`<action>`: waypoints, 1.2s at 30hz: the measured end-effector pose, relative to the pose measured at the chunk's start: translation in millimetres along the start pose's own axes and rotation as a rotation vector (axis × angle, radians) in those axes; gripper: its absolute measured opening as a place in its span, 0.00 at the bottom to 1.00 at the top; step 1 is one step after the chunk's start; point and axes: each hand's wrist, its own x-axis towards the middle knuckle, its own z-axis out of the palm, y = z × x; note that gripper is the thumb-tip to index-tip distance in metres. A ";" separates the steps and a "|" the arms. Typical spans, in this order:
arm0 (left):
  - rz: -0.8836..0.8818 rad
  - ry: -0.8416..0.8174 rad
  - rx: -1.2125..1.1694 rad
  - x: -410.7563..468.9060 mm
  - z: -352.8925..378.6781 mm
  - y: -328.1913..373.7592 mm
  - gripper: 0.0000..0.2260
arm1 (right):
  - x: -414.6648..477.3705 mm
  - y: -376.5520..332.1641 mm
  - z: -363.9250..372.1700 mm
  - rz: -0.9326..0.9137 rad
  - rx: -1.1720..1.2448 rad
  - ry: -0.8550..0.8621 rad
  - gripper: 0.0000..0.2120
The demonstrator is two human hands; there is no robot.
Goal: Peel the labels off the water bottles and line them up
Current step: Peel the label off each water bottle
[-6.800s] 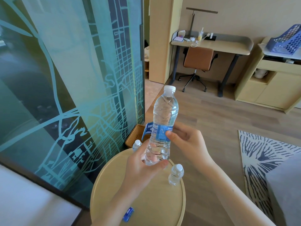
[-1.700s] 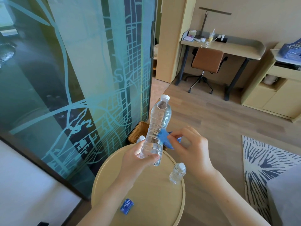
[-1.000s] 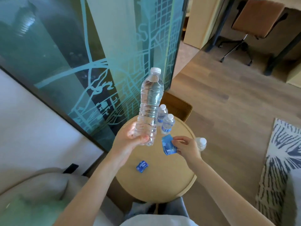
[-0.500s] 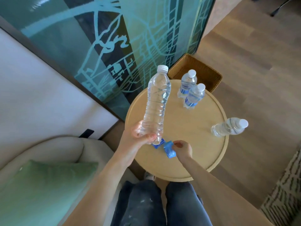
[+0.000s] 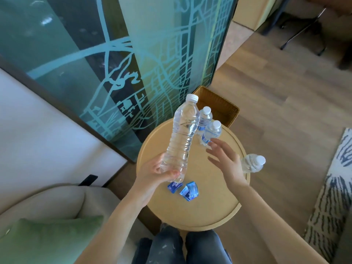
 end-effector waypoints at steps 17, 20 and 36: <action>0.177 -0.237 0.161 30.1 85.6 74.9 0.30 | -9.6 -148.7 -85.7 -0.160 0.115 -0.099 0.24; 0.194 -0.250 0.211 38.5 94.2 74.7 0.27 | -12.5 -151.6 -100.6 -0.167 0.066 -0.067 0.14; 0.137 -0.085 0.280 91.9 109.1 46.0 0.27 | 15.3 -109.4 -121.2 -0.285 -0.299 0.230 0.21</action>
